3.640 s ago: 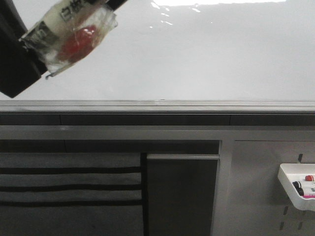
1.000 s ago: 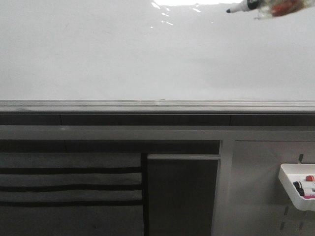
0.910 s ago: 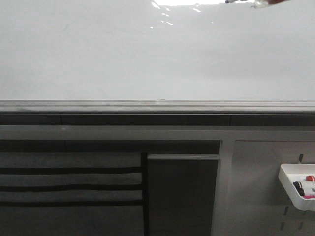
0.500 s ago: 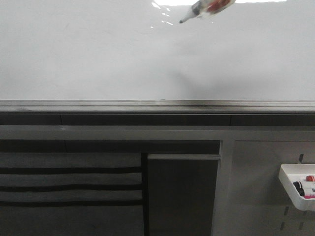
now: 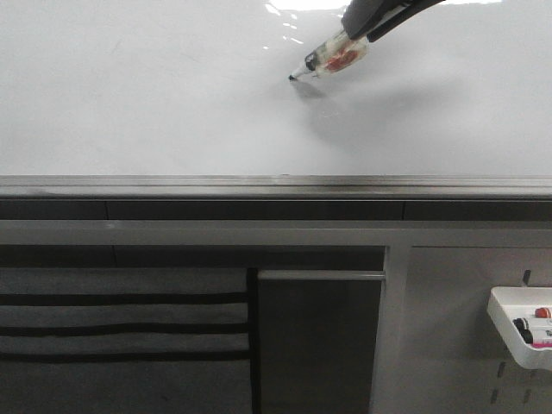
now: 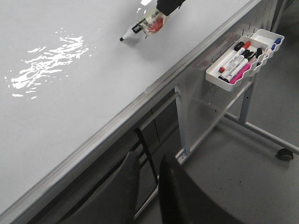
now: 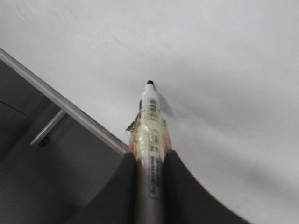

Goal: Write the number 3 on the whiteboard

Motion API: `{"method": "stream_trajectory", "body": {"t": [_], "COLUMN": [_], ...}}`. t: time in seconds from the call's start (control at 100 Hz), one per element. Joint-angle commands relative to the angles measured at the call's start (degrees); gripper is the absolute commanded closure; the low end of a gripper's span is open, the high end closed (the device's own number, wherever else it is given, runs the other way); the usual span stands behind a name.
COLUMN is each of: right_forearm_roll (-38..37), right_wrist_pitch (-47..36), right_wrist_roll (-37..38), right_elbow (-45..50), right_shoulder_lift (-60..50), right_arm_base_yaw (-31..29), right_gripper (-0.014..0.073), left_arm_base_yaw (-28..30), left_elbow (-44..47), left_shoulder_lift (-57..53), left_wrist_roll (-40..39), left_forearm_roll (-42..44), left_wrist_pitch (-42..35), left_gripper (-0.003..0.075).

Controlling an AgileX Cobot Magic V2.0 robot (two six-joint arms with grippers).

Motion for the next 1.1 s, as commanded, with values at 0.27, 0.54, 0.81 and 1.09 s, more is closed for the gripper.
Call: {"method": "stream_trajectory", "body": {"t": [0.27, 0.54, 0.81, 1.09], "right_forearm_roll": [-2.26, -1.91, -2.50, 2.44], "right_wrist_pitch": [3.82, -5.57, 5.56, -5.18], "right_wrist_roll": [-0.62, -0.62, -0.62, -0.62], "right_elbow": [-1.62, -0.29, 0.82, -0.02], "right_shoulder_lift": [-2.66, -0.07, -1.52, -0.99], "right_arm_base_yaw": [-3.17, 1.29, -4.13, 3.07], "right_gripper": [0.0657, 0.0657, 0.0657, 0.0657], "left_arm_base_yaw": [0.06, 0.06, 0.06, 0.06], "left_elbow": [-1.46, -1.46, -1.46, -1.46], "left_shoulder_lift": [-0.13, -0.13, -0.13, -0.13], "left_wrist_roll": [-0.59, -0.59, -0.59, -0.59], "left_forearm_roll": [-1.84, -1.84, -1.84, -1.84], "left_wrist_pitch": [-3.80, -3.80, -3.80, -3.80], "left_gripper": [0.0638, 0.0639, 0.0639, 0.0639]}}
